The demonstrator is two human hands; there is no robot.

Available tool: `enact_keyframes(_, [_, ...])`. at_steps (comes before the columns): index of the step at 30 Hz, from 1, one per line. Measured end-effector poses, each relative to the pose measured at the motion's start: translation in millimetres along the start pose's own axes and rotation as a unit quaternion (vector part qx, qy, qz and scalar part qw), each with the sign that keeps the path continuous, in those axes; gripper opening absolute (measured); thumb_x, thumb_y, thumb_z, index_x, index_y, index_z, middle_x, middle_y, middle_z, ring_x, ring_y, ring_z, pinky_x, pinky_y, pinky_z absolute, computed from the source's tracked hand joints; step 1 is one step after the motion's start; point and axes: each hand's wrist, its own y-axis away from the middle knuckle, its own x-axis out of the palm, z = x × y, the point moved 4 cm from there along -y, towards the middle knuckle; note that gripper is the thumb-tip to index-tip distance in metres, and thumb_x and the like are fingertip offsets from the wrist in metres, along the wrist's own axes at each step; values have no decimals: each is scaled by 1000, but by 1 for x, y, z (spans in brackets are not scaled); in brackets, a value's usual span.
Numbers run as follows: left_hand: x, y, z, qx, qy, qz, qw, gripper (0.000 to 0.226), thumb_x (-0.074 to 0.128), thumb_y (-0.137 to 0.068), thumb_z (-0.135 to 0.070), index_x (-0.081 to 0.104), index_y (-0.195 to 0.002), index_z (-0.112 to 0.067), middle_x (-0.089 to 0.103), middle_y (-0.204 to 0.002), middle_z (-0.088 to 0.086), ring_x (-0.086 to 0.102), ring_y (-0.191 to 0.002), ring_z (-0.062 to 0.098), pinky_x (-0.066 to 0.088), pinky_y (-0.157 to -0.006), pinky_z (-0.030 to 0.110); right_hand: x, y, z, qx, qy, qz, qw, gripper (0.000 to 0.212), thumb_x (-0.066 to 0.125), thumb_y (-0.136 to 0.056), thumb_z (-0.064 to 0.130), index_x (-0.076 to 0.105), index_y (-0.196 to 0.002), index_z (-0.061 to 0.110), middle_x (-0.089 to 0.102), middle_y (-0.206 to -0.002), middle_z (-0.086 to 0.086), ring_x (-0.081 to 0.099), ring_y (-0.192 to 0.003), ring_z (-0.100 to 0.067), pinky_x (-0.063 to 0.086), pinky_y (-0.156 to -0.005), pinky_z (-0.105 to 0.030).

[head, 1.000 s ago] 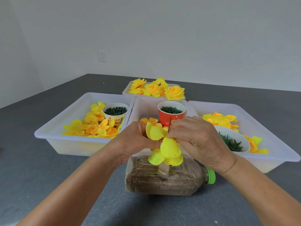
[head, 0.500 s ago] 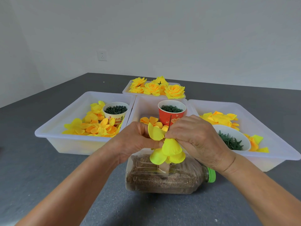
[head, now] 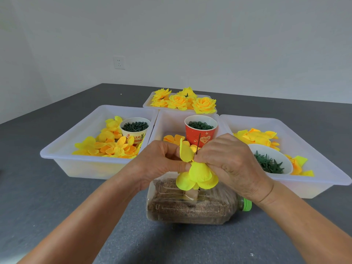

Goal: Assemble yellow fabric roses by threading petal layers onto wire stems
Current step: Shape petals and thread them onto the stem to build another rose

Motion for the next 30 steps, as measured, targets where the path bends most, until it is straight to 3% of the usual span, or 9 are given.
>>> enact_keyframes(5, [0,0,2,-2,-2,-12,1000,26,67,-76,8,65,-101,11,68,-102,24,65,-95,31,54,-84,30,1,4,-5,45,-18,0,999,12,68,-75,-1,73,-84,4,72,-83,-4,68,-76,-24,50,-71,-37])
enact_keyframes(9, [2,1,0,2,13,-5,1000,18,67,-76,8,69,-92,0,72,-86,7,68,-82,15,55,-74,22,0,11,-9,120,-42,-23,992,18,68,-71,0,71,-88,7,71,-89,-1,64,-86,-17,45,-79,-37])
enact_keyframes(15, [2,1,0,-1,18,-13,1000,25,66,-77,9,65,-102,6,70,-99,17,66,-90,21,55,-80,26,3,11,-7,77,-8,-20,997,14,69,-74,2,73,-86,7,71,-88,-2,66,-81,-23,47,-74,-34])
enact_keyframes(26, [2,1,1,-6,26,1,1000,28,70,-74,4,68,-100,-2,72,-98,10,69,-88,18,56,-77,23,6,9,-12,55,-47,-3,997,12,71,-69,-4,73,-75,6,71,-78,0,68,-75,-21,44,-76,-36])
enact_keyframes(28, [0,1,1,1,2,-20,1000,32,73,-72,4,65,-103,0,72,-99,13,68,-90,23,55,-80,25,7,9,-13,64,-65,6,996,12,70,-69,-3,73,-75,6,71,-78,0,68,-76,-20,43,-77,-35])
enact_keyframes(30, [-3,2,-1,13,-60,-59,996,38,78,-68,3,61,-102,-3,70,-95,12,62,-80,18,51,-72,19,7,9,-13,74,-74,10,994,10,70,-72,-1,74,-77,7,71,-79,1,67,-78,-19,44,-77,-36])
